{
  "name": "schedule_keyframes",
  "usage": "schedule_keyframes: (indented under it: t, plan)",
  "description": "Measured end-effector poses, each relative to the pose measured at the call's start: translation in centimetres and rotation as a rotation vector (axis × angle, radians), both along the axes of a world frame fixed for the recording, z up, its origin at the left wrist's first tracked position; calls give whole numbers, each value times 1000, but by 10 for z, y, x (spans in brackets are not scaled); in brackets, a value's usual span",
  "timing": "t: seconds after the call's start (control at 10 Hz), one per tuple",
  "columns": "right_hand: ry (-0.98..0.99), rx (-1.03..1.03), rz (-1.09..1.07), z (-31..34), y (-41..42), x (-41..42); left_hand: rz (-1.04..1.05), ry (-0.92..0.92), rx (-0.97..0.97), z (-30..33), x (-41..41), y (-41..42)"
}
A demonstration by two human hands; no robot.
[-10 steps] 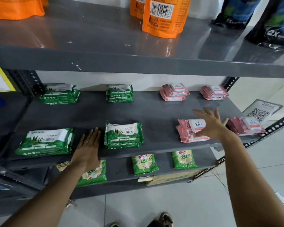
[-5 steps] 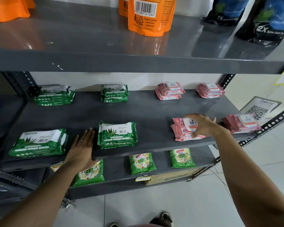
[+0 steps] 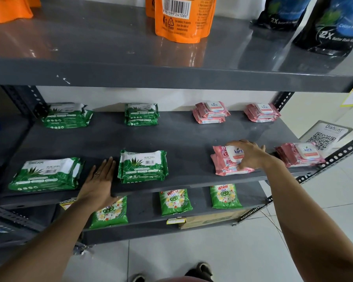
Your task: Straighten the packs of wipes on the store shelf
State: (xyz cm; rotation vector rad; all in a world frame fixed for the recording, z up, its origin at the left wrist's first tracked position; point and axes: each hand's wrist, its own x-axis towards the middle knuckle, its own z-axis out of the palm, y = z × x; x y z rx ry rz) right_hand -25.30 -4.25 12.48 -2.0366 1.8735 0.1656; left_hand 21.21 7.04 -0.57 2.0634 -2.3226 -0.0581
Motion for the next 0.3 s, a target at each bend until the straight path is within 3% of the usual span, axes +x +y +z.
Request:
schedule_keyframes:
  t: [0.3]
  plan:
    - [23,18,10,4,2,2,7,25,-29,-2,1,0]
